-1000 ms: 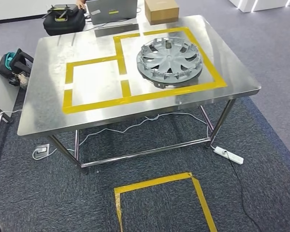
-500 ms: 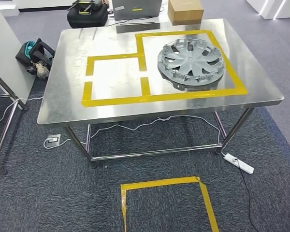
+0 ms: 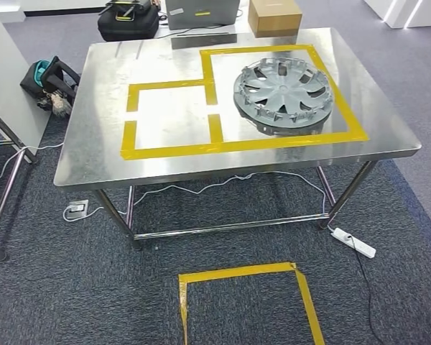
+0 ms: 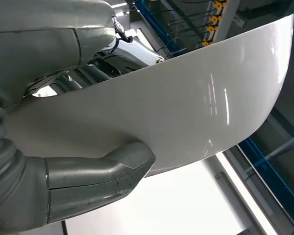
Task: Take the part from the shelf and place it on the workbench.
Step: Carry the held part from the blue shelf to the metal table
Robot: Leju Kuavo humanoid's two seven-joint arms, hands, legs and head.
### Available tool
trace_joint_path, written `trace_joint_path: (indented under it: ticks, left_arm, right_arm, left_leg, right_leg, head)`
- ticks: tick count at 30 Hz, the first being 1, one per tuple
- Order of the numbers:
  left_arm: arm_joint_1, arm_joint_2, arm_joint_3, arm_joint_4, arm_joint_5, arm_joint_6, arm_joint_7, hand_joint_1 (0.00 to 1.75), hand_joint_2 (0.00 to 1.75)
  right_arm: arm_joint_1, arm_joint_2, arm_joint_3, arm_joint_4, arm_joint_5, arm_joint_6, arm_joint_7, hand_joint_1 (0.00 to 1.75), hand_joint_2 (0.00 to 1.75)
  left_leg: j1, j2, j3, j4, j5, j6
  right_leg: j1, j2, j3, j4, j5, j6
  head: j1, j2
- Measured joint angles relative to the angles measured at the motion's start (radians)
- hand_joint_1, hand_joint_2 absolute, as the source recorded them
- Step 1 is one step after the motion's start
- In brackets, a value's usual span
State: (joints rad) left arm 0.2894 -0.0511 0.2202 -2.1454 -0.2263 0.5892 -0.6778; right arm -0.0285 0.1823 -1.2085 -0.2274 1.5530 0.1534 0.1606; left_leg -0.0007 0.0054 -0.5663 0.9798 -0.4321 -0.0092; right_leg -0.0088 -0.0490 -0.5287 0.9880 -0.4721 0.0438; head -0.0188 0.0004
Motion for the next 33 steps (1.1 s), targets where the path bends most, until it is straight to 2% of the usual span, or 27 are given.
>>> trace_joint_path:
  ticks: [12, 15, 16, 18, 19, 20, 21, 22, 23, 24, 25, 26, 27, 28, 30, 32, 33]
  left_arm:
    - [0.005, 0.000, -0.002, 0.000, -0.005, 0.002, 0.007, 1.75, 1.75]
    - [0.009, 0.000, -0.002, 0.000, -0.005, 0.001, 0.010, 1.75, 1.75]
    - [0.009, 0.000, -0.002, 0.000, -0.005, 0.001, 0.011, 1.75, 1.75]
    - [0.009, -0.001, -0.002, 0.000, -0.004, 0.001, 0.011, 1.75, 1.75]
    - [0.009, -0.001, -0.002, 0.000, -0.004, 0.001, 0.011, 1.75, 1.75]
    - [0.010, -0.001, -0.002, 0.000, -0.004, 0.001, 0.011, 1.75, 1.75]
    - [0.011, -0.001, -0.002, 0.000, -0.004, 0.001, 0.011, 1.75, 1.75]
    - [0.011, -0.002, -0.002, 0.000, -0.004, 0.001, 0.011, 1.75, 1.75]
    - [0.012, -0.002, -0.002, 0.000, -0.004, 0.001, 0.011, 1.75, 1.75]
    - [0.012, -0.003, -0.002, 0.000, -0.004, 0.001, 0.011, 1.75, 1.75]
    - [0.012, -0.003, -0.002, 0.000, -0.004, 0.001, 0.011, 1.75, 1.75]
    - [0.011, -0.003, -0.002, 0.000, -0.004, 0.001, 0.011, 1.75, 1.75]
    - [0.011, -0.003, -0.002, 0.000, -0.004, 0.001, 0.011, 1.75, 1.75]
    - [0.011, -0.002, -0.003, 0.000, -0.004, 0.001, 0.011, 1.75, 1.75]
    - [0.010, -0.002, -0.004, 0.000, -0.005, 0.000, 0.011, 1.75, 1.75]
    - [0.008, -0.002, -0.006, 0.000, -0.005, 0.000, 0.011, 1.75, 1.75]
    - [0.007, -0.002, -0.007, 0.000, -0.005, 0.000, 0.011, 1.75, 1.75]
  right_arm:
    - [0.000, 0.000, 0.000, 0.000, 0.003, -0.006, -0.006, 0.00, 0.00]
    - [0.001, 0.001, 0.000, 0.000, 0.003, -0.007, -0.007, 0.00, 0.00]
    - [0.001, 0.001, 0.000, 0.000, 0.003, -0.007, -0.007, 0.00, 0.00]
    - [0.001, 0.001, 0.000, 0.000, 0.003, -0.007, -0.008, 0.00, 0.00]
    - [0.001, 0.001, 0.000, 0.000, 0.003, -0.008, -0.008, 0.00, 0.00]
    - [0.002, 0.001, 0.000, 0.000, 0.003, -0.008, -0.008, 0.00, 0.00]
    - [0.004, 0.001, 0.000, 0.000, 0.003, -0.008, -0.008, 0.00, 0.00]
    - [0.005, 0.001, 0.000, 0.000, 0.003, -0.008, -0.008, 0.00, 0.00]
    - [0.006, 0.001, 0.000, 0.000, 0.003, -0.008, -0.008, 0.00, 0.00]
    - [0.007, 0.002, 0.000, 0.001, 0.003, -0.009, -0.008, 0.00, 0.00]
    - [0.006, 0.004, 0.000, 0.002, 0.004, -0.009, -0.008, 0.00, 0.00]
    - [0.006, 0.006, 0.001, 0.003, 0.004, -0.009, -0.009, 0.00, 0.00]
    - [0.006, 0.007, 0.001, 0.004, 0.005, -0.010, -0.010, 0.00, 0.00]
    - [0.006, 0.007, 0.001, 0.004, 0.006, -0.011, -0.010, 0.00, 0.00]
    - [0.009, 0.005, 0.000, 0.004, 0.006, -0.012, -0.011, 0.00, 0.00]
    - [0.010, 0.006, 0.001, 0.004, 0.007, -0.012, -0.011, 0.00, 0.00]
    - [0.010, 0.006, 0.001, 0.004, 0.007, -0.012, -0.011, 0.00, 0.00]
  left_leg:
    - [0.001, 0.000, 0.000, -0.003, -0.001, 0.002]
    - [0.005, -0.004, 0.014, -0.027, -0.006, 0.034]
    - [0.008, -0.005, 0.024, -0.037, -0.004, 0.044]
    - [0.011, -0.008, 0.035, -0.046, 0.000, 0.047]
    - [0.012, -0.010, 0.035, -0.046, 0.001, 0.045]
    - [0.015, -0.013, 0.036, -0.045, 0.000, 0.041]
    - [0.018, -0.017, 0.038, -0.044, -0.001, 0.034]
    - [0.025, -0.021, 0.040, -0.042, -0.003, 0.025]
    - [0.032, -0.024, 0.043, -0.038, -0.007, 0.014]
    - [0.037, -0.027, 0.044, -0.030, -0.013, 0.000]
    - [0.041, -0.030, 0.041, -0.017, -0.020, -0.014]
    - [0.043, -0.032, 0.035, -0.005, -0.027, -0.025]
    - [0.043, -0.032, 0.030, 0.006, -0.033, -0.034]
    - [0.044, -0.033, 0.026, 0.012, -0.038, -0.040]
    - [0.046, -0.029, 0.025, 0.022, -0.044, -0.048]
    - [0.043, -0.021, -0.008, 0.086, -0.064, -0.050]
    - [0.039, -0.017, -0.044, 0.146, -0.082, -0.048]
  right_leg:
    - [0.001, 0.000, 0.003, 0.002, 0.003, 0.002]
    - [-0.003, 0.007, -0.003, 0.028, 0.013, 0.018]
    - [-0.003, 0.017, -0.020, 0.057, -0.001, 0.022]
    - [-0.004, 0.040, -0.077, 0.163, -0.059, 0.020]
    - [-0.005, 0.046, -0.110, 0.224, -0.087, 0.021]
    - [-0.008, 0.047, -0.135, 0.268, -0.104, 0.024]
    - [-0.011, 0.047, -0.144, 0.280, -0.102, 0.029]
    - [-0.017, 0.047, -0.134, 0.254, -0.081, 0.036]
    - [-0.025, 0.047, -0.108, 0.198, -0.046, 0.045]
    - [-0.033, 0.053, -0.079, 0.136, -0.018, 0.059]
    - [-0.039, 0.060, -0.057, 0.086, -0.015, 0.060]
    - [-0.042, 0.067, -0.044, 0.060, -0.015, 0.056]
    - [-0.042, 0.072, -0.046, 0.057, -0.028, 0.046]
    - [-0.041, 0.071, -0.047, 0.064, -0.036, 0.029]
    - [-0.040, 0.068, -0.043, 0.074, -0.033, 0.014]
    - [-0.037, 0.066, -0.029, 0.071, -0.036, 0.004]
    - [-0.034, 0.065, -0.022, 0.068, -0.038, 0.000]
  head:
    - [0.000, 0.000]
    - [0.000, 0.000]
    - [0.002, 0.000]
    - [0.008, 0.000]
    - [0.010, 0.000]
    - [0.011, 0.000]
    - [0.011, 0.000]
    - [0.011, 0.000]
    - [0.011, 0.000]
    - [0.013, 0.000]
    - [0.018, 0.000]
    - [0.020, 0.000]
    - [0.022, 0.000]
    - [0.022, 0.000]
    - [0.016, 0.000]
    - [0.010, 0.000]
    - [0.008, 0.000]
